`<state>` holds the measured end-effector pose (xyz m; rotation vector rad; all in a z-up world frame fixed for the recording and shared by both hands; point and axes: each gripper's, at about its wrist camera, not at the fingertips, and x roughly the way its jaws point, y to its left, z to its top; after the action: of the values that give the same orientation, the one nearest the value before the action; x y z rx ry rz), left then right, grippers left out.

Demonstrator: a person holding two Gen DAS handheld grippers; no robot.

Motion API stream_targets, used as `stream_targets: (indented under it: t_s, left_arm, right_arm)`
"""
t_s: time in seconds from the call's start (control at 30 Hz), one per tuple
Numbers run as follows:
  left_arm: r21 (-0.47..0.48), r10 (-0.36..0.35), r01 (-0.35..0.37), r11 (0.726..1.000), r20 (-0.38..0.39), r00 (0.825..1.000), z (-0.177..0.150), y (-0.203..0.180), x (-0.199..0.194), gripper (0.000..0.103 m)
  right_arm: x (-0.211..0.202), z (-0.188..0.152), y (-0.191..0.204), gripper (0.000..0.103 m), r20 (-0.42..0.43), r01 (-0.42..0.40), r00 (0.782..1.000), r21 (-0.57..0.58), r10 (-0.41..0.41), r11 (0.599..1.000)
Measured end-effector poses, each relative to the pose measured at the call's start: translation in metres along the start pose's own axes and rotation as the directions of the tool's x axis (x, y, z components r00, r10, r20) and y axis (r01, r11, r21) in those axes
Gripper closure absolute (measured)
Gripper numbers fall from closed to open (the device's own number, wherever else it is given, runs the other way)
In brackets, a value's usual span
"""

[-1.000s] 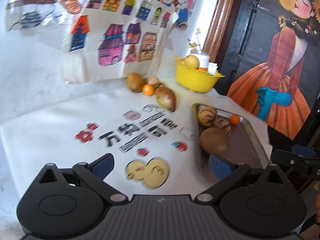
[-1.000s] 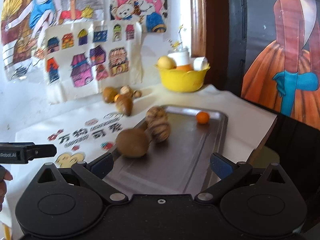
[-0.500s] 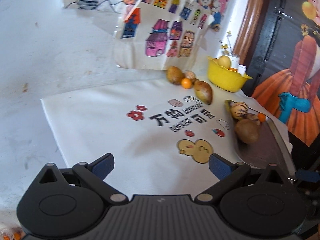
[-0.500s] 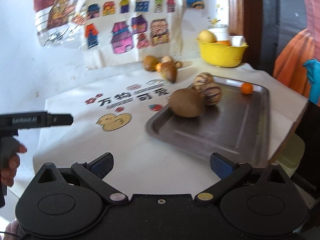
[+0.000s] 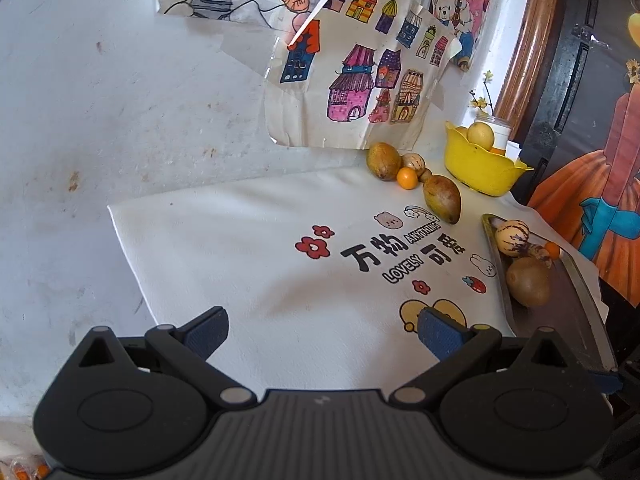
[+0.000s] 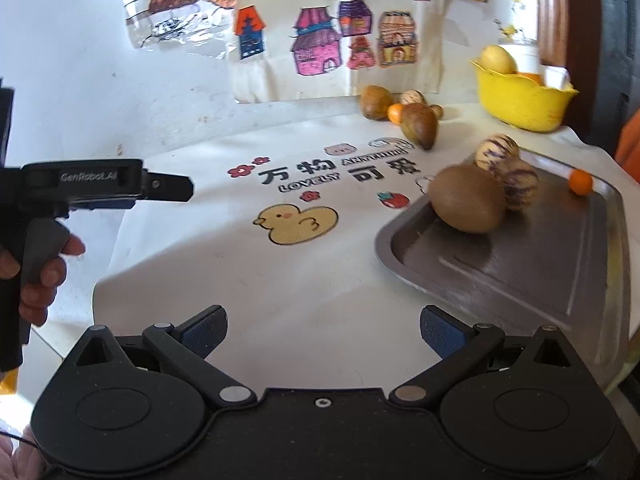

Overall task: Organize fruits
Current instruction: 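Withdraw both open tools from the tray toward the fruits by the wall, then grasp the yellow-brown pear with the left tool while the right tool grasps a striped pepino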

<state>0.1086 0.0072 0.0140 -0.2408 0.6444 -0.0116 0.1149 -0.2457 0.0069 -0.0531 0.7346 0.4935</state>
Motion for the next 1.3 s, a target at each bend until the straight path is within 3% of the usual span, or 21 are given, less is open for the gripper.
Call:
stream_targets:
  t_s: [0.33, 0.5, 0.7, 0.9, 1.07, 1.2, 1.3]
  left_arm:
    - [0.093, -0.032, 0.032, 0.995, -0.006, 0.999, 0.042, -0.015, 0.019, 0.0]
    - [0.162, -0.084, 0.085, 0.983, -0.016, 0.996, 0.067, -0.025, 0.036, 0.0]
    - [0.265, -0.172, 0.174, 0.949, -0.031, 0.985, 0.091, -0.046, 0.063, 0.0]
    - [0.327, -0.242, 0.236, 0.915, -0.023, 0.97, 0.099, -0.067, 0.091, 0.0]
    - [0.398, -0.281, 0.258, 0.88, -0.002, 0.96, 0.101, -0.088, 0.112, 0.0]
    - [0.428, -0.304, 0.277, 0.86, -0.005, 0.953, 0.104, -0.104, 0.132, 0.0]
    - [0.418, -0.302, 0.282, 0.864, -0.018, 0.953, 0.107, -0.115, 0.151, 0.0]
  right_arm:
    - [-0.007, 0.048, -0.018, 0.001, 0.016, 0.012, 1.0, -0.13, -0.01, 0.991]
    - [-0.019, 0.096, -0.045, 0.001, 0.034, 0.08, 0.997, -0.18, -0.075, 0.98]
    - [-0.014, 0.162, -0.079, 0.001, 0.068, 0.137, 0.99, -0.2, -0.126, 0.97]
    - [0.028, 0.21, -0.114, 0.001, 0.057, 0.136, 0.99, -0.109, -0.13, 0.985]
    - [0.077, 0.24, -0.14, 0.001, 0.001, 0.106, 0.994, 0.04, -0.106, 0.994]
    - [0.117, 0.258, -0.162, 0.001, -0.042, 0.079, 0.996, 0.173, -0.073, 0.982]
    - [0.149, 0.268, -0.174, 0.001, -0.082, 0.051, 0.996, 0.269, -0.03, 0.962]
